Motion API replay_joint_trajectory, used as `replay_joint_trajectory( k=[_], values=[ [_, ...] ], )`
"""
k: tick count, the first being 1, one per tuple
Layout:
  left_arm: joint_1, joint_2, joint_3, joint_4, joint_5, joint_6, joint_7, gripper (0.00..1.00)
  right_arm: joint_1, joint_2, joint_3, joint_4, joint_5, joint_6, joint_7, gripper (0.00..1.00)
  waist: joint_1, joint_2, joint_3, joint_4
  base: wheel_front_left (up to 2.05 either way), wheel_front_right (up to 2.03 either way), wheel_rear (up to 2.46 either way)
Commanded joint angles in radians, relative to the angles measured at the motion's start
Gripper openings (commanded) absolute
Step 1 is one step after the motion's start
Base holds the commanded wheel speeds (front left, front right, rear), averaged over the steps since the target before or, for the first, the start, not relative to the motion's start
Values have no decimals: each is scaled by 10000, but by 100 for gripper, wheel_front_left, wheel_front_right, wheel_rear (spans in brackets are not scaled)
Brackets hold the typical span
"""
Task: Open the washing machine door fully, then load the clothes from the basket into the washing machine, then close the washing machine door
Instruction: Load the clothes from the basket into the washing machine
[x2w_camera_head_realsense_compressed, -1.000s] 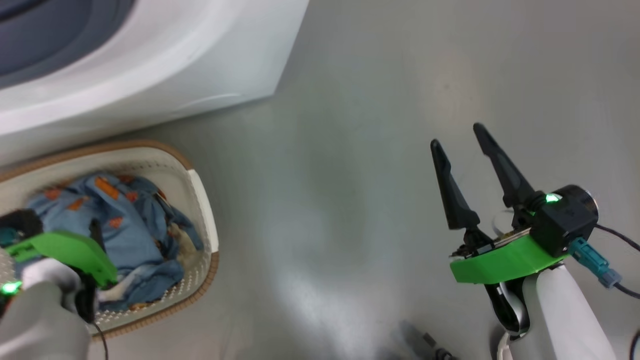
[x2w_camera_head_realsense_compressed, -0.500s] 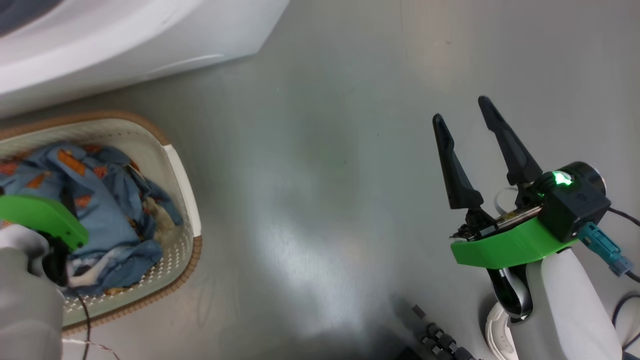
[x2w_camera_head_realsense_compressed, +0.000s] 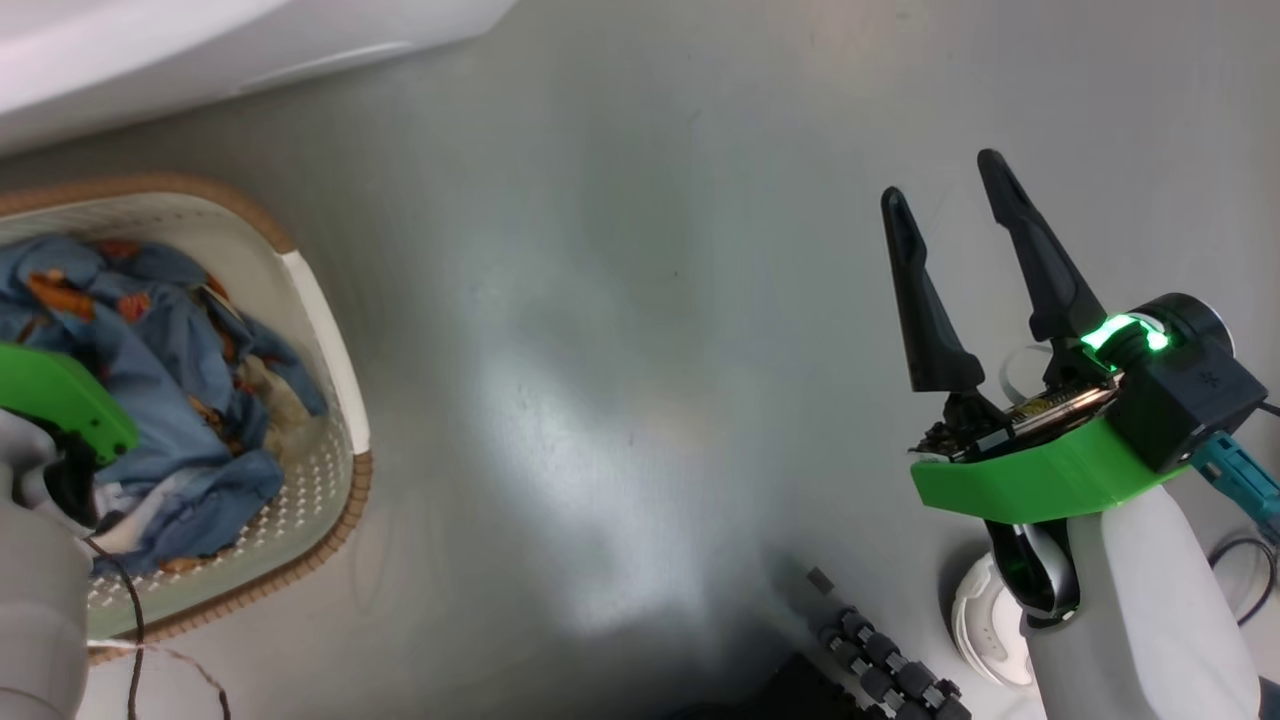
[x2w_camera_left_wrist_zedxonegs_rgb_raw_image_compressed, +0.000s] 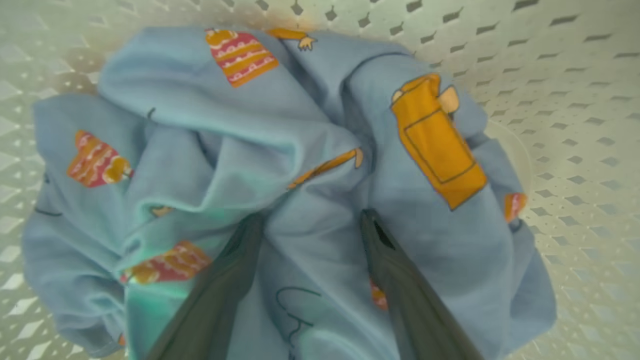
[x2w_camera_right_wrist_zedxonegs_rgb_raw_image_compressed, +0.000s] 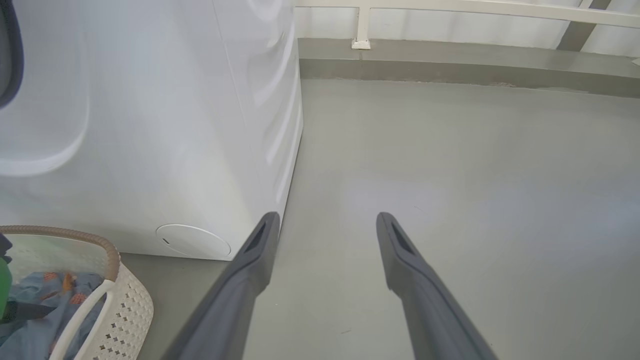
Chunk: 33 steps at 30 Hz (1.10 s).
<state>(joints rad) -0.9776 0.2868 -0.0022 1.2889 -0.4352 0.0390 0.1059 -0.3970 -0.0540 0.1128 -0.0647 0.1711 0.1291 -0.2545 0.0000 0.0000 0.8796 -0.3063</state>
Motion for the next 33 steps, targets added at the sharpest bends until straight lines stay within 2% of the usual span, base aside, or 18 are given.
replay_joint_trajectory(
  k=[1,5,6,7,8,9,14,18,28,33],
  values=[
    [136,464,80,-32,82,144,37,100,96,37,106,-290,105,16,-72,100,0,0,184,-81,0,0,0],
    [7,394,-24,-21,116,237,-9,100,98,37,16,-335,149,16,-72,100,0,0,287,-90,0,0,0],
    [-18,371,-46,-18,119,250,-46,93,97,37,-21,-342,171,16,-72,100,0,0,301,-83,0,0,0],
    [-28,348,-73,-16,128,257,-80,55,95,37,-48,-346,185,16,-72,100,0,0,305,-74,0,0,0],
    [-23,327,-126,-14,161,255,-118,32,95,37,-72,-347,198,16,-72,100,0,0,300,-64,0,0,0],
    [-11,302,-136,-12,155,272,-190,0,95,37,-101,-345,215,16,-72,100,0,0,286,-48,0,0,0],
    [221,108,-133,-2,48,253,-513,0,132,37,-209,-259,215,16,-72,100,0,0,-13,141,0,0,0],
    [412,-62,-285,-16,147,272,-1250,0,194,37,-298,-145,129,16,-72,100,0,0,-420,410,0,0,0],
    [1722,-1055,-62,-125,-361,-499,-3247,0,642,37,-395,403,-369,16,-72,100,0,0,-2395,1330,0,0,0],
    [2451,-1380,23,-480,-470,-728,-3602,0,1027,24,-483,683,-586,16,-72,100,0,0,-3353,1698,0,0,0]
  ],
)
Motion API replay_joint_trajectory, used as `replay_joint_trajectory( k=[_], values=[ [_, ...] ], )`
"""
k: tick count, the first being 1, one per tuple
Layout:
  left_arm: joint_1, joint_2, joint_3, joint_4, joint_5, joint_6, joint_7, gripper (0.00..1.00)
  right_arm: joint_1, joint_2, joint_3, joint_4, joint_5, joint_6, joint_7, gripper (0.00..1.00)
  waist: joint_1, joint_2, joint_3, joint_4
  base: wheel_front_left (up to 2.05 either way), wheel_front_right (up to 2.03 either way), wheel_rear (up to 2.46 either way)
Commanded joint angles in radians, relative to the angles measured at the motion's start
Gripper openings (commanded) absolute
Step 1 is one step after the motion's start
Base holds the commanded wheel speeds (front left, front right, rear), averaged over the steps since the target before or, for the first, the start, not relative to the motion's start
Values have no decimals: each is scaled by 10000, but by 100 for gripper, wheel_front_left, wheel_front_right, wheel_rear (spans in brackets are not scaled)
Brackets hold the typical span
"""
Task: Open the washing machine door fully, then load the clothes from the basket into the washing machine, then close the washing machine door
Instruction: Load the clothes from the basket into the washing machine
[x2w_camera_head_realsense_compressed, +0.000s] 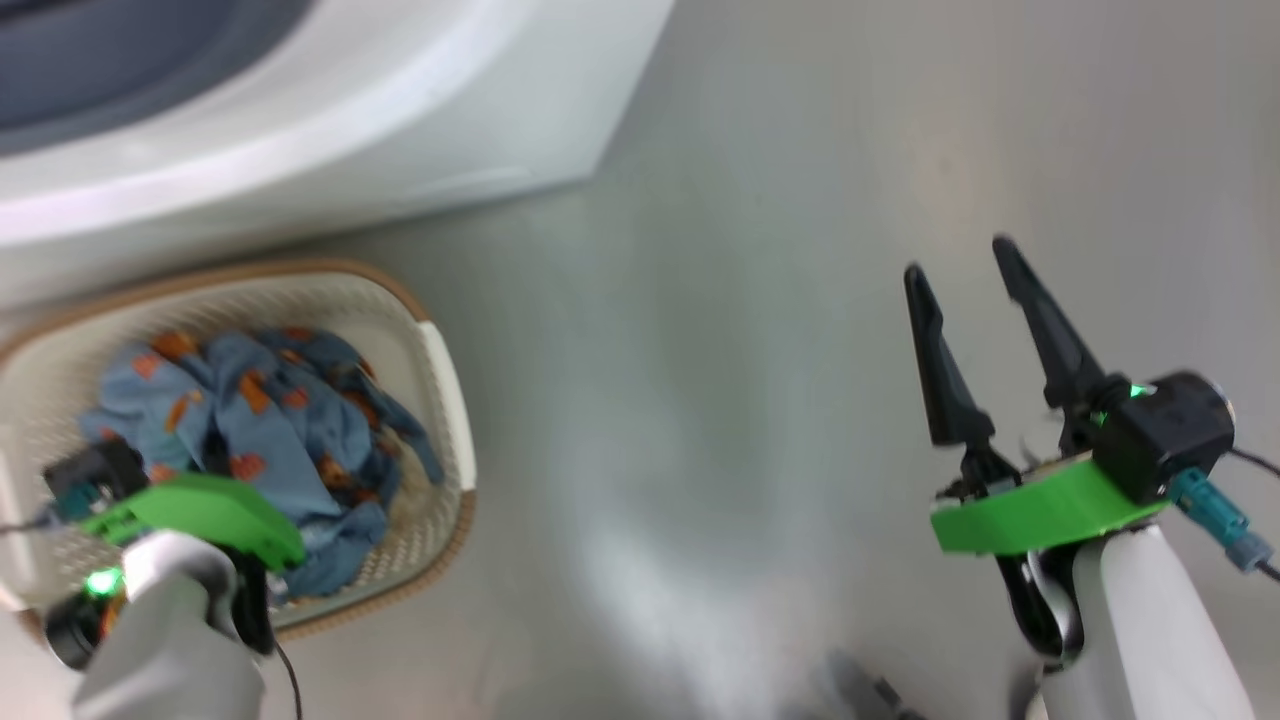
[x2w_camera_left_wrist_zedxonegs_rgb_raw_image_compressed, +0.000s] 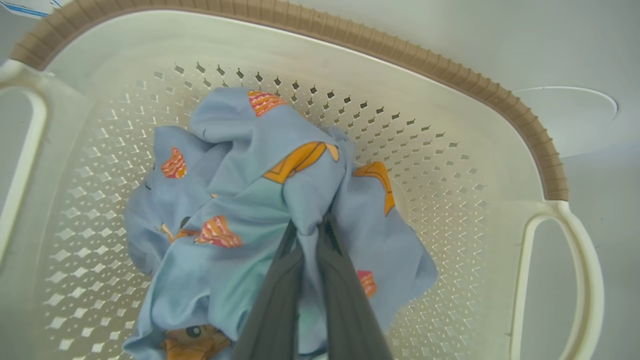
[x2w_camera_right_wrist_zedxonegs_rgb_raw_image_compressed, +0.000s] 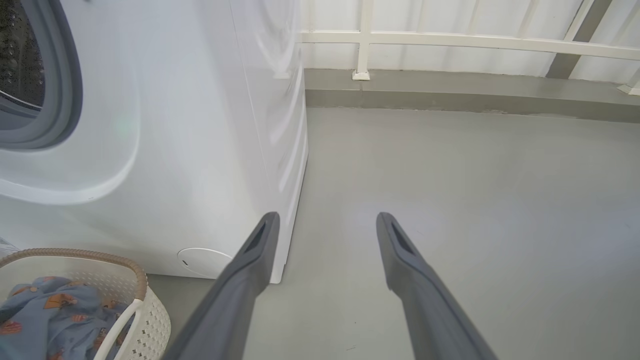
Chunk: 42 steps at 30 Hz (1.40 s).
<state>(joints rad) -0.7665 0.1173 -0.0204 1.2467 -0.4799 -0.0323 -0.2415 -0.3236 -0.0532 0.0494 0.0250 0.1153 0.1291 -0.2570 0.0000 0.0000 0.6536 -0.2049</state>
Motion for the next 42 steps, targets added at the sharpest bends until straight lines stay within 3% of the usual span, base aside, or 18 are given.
replay_joint_trajectory(
  k=[1,13,25,34,42],
  values=[
    [536,238,234,-204,-39,-33,-161,0,409,-14,139,-152,-54,16,-48,100,0,0,-1335,779,0,0,0],
    [4138,-397,758,-4421,687,451,-200,0,2238,-217,-116,353,-5,16,-48,100,0,0,-4174,1520,0,0,0],
    [7255,-655,727,-8260,1300,907,-202,0,3454,-446,-137,503,88,16,-48,100,0,0,-5937,1749,0,0,0],
    [8514,-668,195,-9457,1226,1407,-202,0,3888,-632,21,544,52,16,-48,100,0,0,-6527,1834,0,0,0],
    [8855,-669,39,-9704,1198,1543,-202,0,3917,-632,106,721,44,16,-48,100,0,0,-7014,2121,0,0,0]
  ],
)
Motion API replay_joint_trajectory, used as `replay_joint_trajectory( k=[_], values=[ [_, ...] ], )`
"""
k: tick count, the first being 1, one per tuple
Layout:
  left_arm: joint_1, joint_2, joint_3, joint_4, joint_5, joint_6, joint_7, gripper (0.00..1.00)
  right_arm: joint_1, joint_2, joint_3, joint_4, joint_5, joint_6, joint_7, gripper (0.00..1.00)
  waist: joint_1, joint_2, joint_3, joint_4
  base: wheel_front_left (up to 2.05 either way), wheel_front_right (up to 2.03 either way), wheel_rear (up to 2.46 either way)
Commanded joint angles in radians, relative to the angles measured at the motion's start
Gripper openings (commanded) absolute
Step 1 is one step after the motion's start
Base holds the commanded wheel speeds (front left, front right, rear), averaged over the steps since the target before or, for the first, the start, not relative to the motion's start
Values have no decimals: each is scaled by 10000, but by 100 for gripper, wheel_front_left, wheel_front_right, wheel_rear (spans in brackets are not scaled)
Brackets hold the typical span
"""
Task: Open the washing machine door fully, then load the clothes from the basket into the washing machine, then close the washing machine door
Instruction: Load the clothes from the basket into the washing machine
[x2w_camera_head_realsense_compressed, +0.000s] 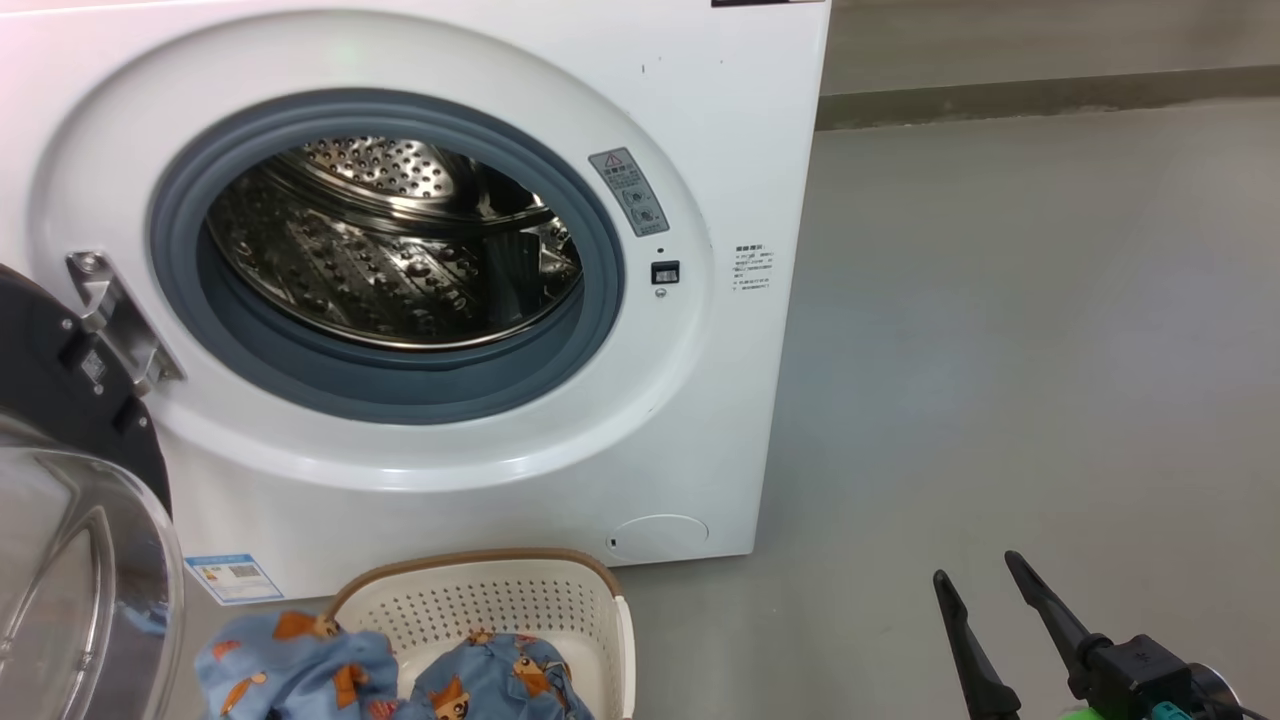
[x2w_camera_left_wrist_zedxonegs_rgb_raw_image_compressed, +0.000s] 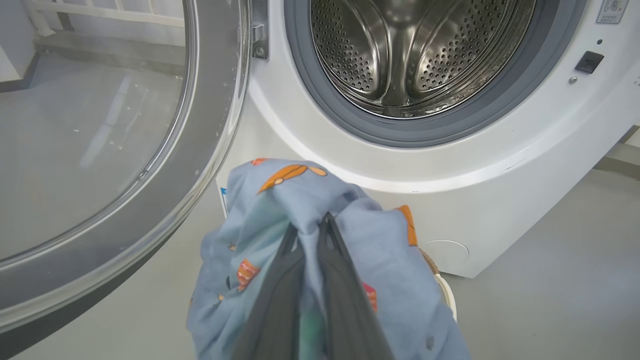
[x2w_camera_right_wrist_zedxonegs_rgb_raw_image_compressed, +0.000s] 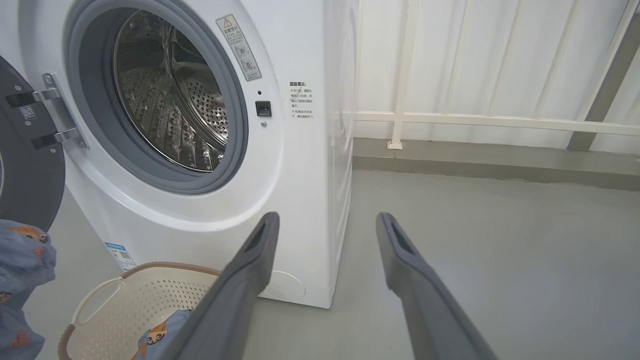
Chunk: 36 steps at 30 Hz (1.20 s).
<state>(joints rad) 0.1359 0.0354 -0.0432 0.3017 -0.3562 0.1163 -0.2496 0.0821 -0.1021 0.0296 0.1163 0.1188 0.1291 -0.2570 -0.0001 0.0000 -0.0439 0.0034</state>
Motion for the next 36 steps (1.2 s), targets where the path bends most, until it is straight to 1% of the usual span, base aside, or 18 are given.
replay_joint_trajectory(
  k=[1,14,23,30,36],
  values=[
    [-163,149,257,-254,-38,57,-122,0,-142,-142,303,-192,16,16,-48,100,1,0,-58,56,0,0,0],
    [-74,149,136,-438,-106,71,-122,0,-78,-160,319,-240,48,16,-48,100,1,0,-80,203,0,0,0],
    [-198,149,-24,-529,-194,114,-122,0,-134,-130,348,-258,36,16,-48,100,1,0,31,165,0,0,0],
    [-740,149,-197,-538,-579,151,-122,0,-238,-11,437,-299,56,16,-48,100,1,0,283,-120,0,0,0],
    [-1794,149,-329,-310,-762,275,-122,0,-365,146,459,-378,66,16,-48,100,1,0,741,-497,0,0,0]
  ],
)
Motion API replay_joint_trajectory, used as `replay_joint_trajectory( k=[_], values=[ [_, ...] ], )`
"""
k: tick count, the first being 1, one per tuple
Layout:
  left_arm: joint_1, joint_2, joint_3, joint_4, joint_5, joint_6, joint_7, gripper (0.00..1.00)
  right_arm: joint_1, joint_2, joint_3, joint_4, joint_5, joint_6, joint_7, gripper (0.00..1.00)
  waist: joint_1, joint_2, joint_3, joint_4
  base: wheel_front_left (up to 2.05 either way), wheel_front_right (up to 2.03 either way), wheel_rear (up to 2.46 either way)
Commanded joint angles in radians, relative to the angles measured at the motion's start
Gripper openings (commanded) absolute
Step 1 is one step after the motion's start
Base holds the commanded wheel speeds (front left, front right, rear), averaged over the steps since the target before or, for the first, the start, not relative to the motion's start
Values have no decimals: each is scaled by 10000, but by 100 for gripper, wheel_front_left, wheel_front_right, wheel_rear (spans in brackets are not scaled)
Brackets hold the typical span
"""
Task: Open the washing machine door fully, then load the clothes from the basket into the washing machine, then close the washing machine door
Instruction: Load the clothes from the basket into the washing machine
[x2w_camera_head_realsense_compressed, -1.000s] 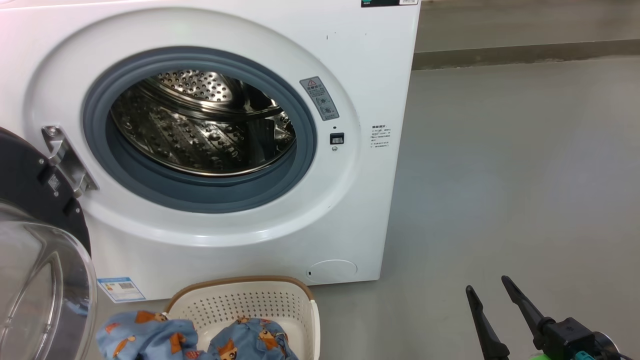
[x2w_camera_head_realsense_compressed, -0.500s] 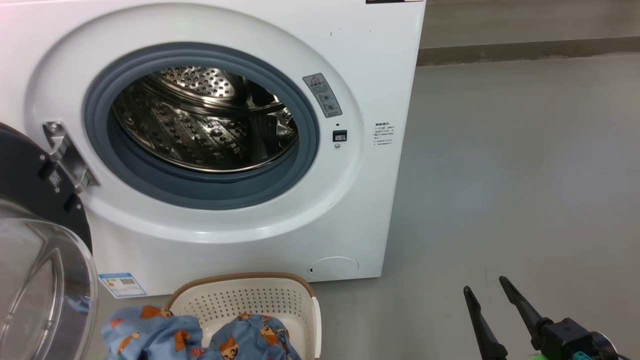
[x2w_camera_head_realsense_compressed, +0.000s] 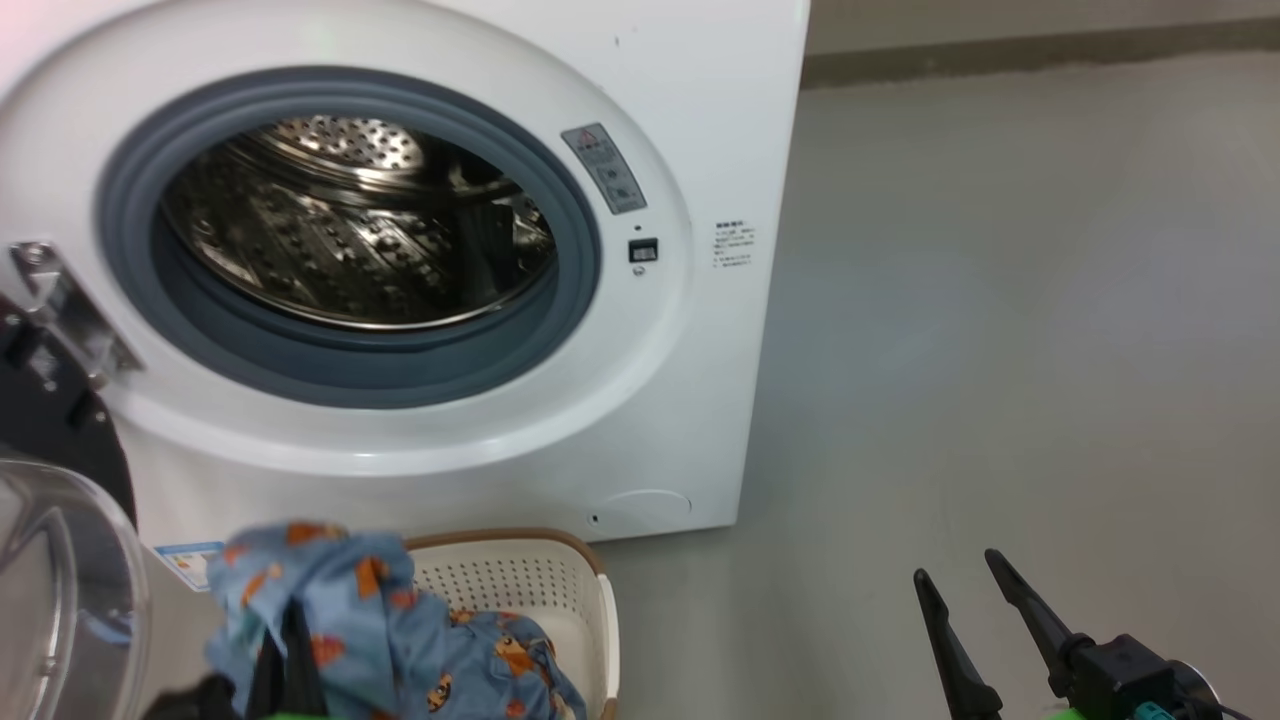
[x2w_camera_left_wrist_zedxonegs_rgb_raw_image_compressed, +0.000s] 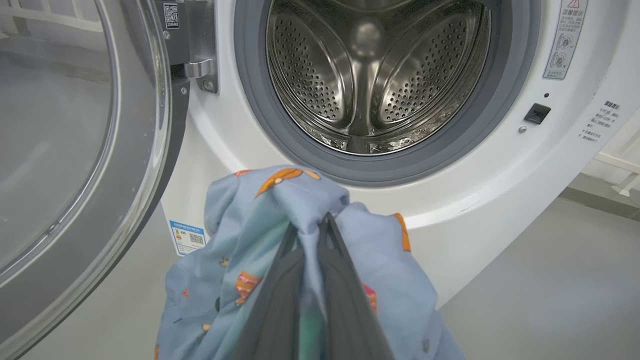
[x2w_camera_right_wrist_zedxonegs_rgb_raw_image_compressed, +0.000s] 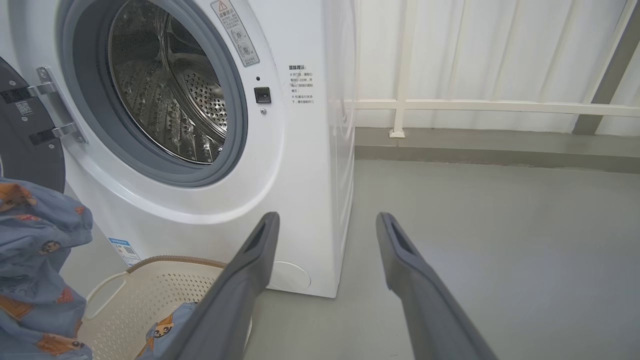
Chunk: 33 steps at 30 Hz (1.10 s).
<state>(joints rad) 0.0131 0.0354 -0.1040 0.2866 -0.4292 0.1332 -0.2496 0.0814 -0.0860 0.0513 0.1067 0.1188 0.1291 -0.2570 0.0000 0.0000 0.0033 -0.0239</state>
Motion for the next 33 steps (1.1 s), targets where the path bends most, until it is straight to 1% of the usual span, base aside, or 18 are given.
replay_joint_trajectory(
  k=[1,2,4,7,15,20,28,33],
  values=[
    [-801,149,292,-96,-3,111,-122,0,-404,15,219,-311,67,16,-48,100,0,0,411,-297,0,0,0],
    [-801,149,292,-96,-3,111,-122,0,-404,15,219,-311,67,16,-48,100,0,0,411,-297,0,0,0],
    [-1340,157,381,21,65,94,-122,0,-549,74,181,-387,58,16,-48,100,0,0,746,-456,0,0,0],
    [-2231,327,526,223,205,63,-122,0,-853,171,146,-501,53,16,-48,100,0,0,1300,-754,0,0,0],
    [-4611,1103,979,775,469,36,-122,0,-1698,343,268,-635,174,16,-48,100,0,0,2738,-1669,0,0,0],
    [-5977,1624,1105,1368,622,-4,-122,0,-2113,354,542,-671,585,16,-48,100,0,0,3475,-2213,0,0,0],
    [-7865,2213,1145,2363,1001,20,-122,0,-2613,356,859,-720,876,16,-48,100,0,0,4490,-2849,0,0,0],
    [-8972,2737,1209,3233,1269,-67,-122,0,-2897,356,1128,-769,1037,16,-48,100,0,0,5116,-3203,0,0,0]
  ],
)
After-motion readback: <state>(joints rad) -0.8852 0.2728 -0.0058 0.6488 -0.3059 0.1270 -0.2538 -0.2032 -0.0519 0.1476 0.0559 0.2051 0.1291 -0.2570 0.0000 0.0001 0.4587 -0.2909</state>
